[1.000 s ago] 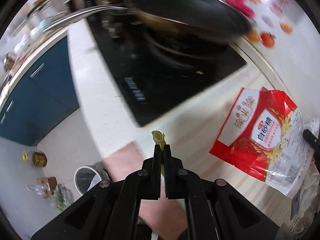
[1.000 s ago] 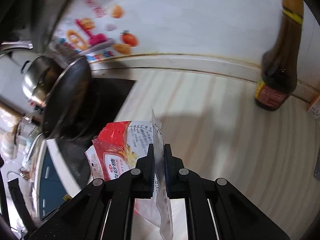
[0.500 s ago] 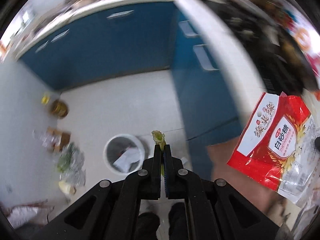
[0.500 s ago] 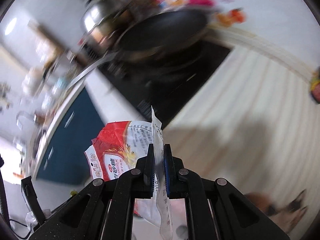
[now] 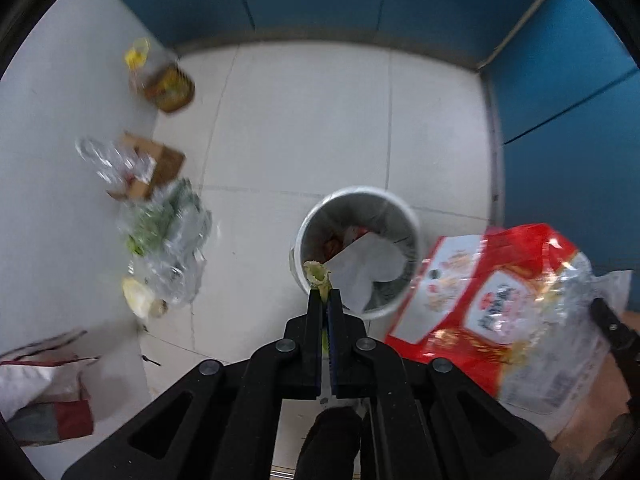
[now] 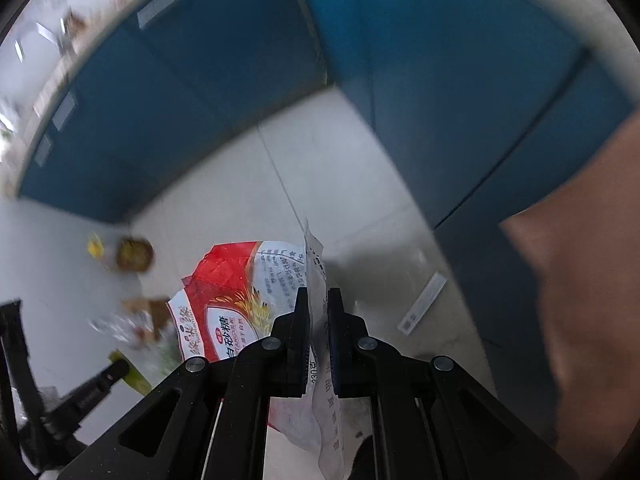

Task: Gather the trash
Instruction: 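Carry the pepper piece and sugar bag over the bin and open both tools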

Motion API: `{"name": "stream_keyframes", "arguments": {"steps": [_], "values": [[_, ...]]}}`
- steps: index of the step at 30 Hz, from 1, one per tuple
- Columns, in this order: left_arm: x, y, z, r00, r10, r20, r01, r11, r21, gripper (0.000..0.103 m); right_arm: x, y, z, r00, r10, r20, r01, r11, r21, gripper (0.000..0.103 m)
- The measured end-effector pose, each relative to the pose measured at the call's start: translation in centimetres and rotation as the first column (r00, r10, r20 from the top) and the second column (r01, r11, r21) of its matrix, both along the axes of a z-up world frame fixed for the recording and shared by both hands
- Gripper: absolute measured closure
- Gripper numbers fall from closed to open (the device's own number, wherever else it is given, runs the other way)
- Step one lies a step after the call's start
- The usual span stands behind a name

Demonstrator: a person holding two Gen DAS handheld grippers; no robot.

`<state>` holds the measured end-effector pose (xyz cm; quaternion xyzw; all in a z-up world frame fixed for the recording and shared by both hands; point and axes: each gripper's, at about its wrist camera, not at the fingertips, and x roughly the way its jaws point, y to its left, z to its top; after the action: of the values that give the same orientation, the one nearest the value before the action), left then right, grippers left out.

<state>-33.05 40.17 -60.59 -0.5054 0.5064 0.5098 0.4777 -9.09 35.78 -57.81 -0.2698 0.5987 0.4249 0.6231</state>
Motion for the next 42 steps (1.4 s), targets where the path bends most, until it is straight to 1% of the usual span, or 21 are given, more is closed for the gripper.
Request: {"name": "stream_keyframes", "arguments": {"steps": [2,5,6,8,11,14,15,16,17,18,19,20,21,22,26,27,28,29,34,36,42], "values": [[-0.9,0.3,-5.0,1.0,0.012,0.006,-0.012,0.999,-0.029,0.103,-2.1,1.5,-6.6,0.999,0.038,0.023,-0.037,0.998,-0.047,0.095],[-1.2,0.7,-11.3,1.0,0.019,0.018,-0.018,0.997,-0.069,0.103,-4.2,3.4,-14.5,0.995,0.085,0.057,-0.08,0.993,-0.088,0.095],[-1.3,0.8,-14.2,0.999,0.024,0.025,-0.021,0.996,-0.087,0.103,-4.5,3.8,-16.3,0.994,0.093,0.062,-0.087,0.992,-0.096,0.095],[-1.6,1.0,-17.9,0.999,0.033,0.036,-0.029,0.993,-0.112,0.103,-5.6,4.8,-20.9,0.991,0.11,0.077,-0.101,0.988,-0.113,0.095],[-1.6,1.4,-22.0,0.998,0.043,0.051,-0.036,0.991,-0.128,0.102,-6.8,6.1,-25.5,0.986,0.137,0.096,-0.125,0.985,-0.121,0.095],[-1.7,1.4,-23.7,0.994,0.078,0.082,-0.066,0.988,-0.14,0.099,-8.0,7.2,-27.9,0.982,0.165,0.092,-0.152,0.979,-0.138,0.093],[-1.7,1.4,-23.9,0.991,0.095,0.096,-0.081,0.986,-0.143,0.099,-8.3,7.5,-28.4,0.98,0.186,0.071,-0.175,0.975,-0.14,0.091],[-1.8,1.3,-23.9,0.989,0.105,0.1,-0.09,0.986,-0.142,0.098,-8.7,7.6,-28.5,0.976,0.206,0.068,-0.195,0.97,-0.143,0.081],[-1.9,1.3,-23.8,0.989,0.109,0.097,-0.095,0.985,-0.141,0.098,-8.9,7.6,-28.4,0.971,0.228,0.067,-0.217,0.965,-0.148,0.072],[-2.2,1.2,-23.4,0.989,0.115,0.096,-0.102,0.986,-0.133,0.098,-9.0,7.5,-28.4,0.968,0.247,0.052,-0.237,0.96,-0.148,0.05],[-2.4,1.0,-22.7,0.988,0.121,0.096,-0.108,0.986,-0.123,0.089,-9.0,7.2,-28.0,0.964,0.261,0.047,-0.252,0.957,-0.146,0.03],[-2.6,0.9,-22.2,0.988,0.127,0.087,-0.116,0.986,-0.117,0.077,-8.9,6.8,-27.6,0.962,0.271,0.046,-0.262,0.955,-0.141,0.025],[-2.9,0.8,-21.5,0.987,0.136,0.08,-0.127,0.986,-0.106,0.042,-8.9,6.5,-27.0,0.959,0.279,0.047,-0.27,0.953,-0.136,0.024],[-3.2,0.7,-21.0,0.988,0.142,0.068,-0.136,0.987,-0.09,0.021,-8.9,6.0,-26.2,0.952,0.299,0.061,-0.289,0.948,-0.135,0.023],[-3.8,-0.2,-17.5,0.994,0.107,-0.008,-0.107,0.994,0.002,0.02,-9.4,3.9,-22.8,0.919,0.381,0.106,-0.367,0.921,-0.131,0.004],[-3.9,-0.6,-16.4,0.995,0.1,-0.019,-0.099,0.995,0.025,0.015,-9.5,3.6,-22.2,0.913,0.393,0.111,-0.378,0.916,-0.134,0.0],[-4.0,-0.9,-15.4,0.995,0.098,-0.029,-0.096,0.994,0.043,0.004,-9.7,3.0,-21.4,0.906,0.407,0.114,-0.392,0.91,-0.134,0.0],[-4.1,-1.2,-14.5,0.995,0.095,-0.034,-0.092,0.994,0.058,0.0,-9.8,2.6,-20.7,0.902,0.415,0.117,-0.4,0.907,-0.132,0.0],[-3.6,-3.0,-8.1,0.996,0.049,-0.079,-0.038,0.99,0.137,0.0,-10.0,0.3,-15.3,0.888,0.437,0.144,-0.427,0.899,-0.093,0.0],[-3.4,-4.0,-4.7,0.997,0.045,-0.061,-0.035,0.986,0.162,0.0,-9.9,-0.5,-12.6,0.886,0.434,0.163,-0.427,0.901,-0.079,0.0],[-3.6,-7.7,5.7,0.998,0.054,-0.015,-0.049,0.97,0.236,0.0,-9.5,-4.0,-2.0,0.874,0.428,0.228,-0.436,0.9,-0.021,0.0]]}}
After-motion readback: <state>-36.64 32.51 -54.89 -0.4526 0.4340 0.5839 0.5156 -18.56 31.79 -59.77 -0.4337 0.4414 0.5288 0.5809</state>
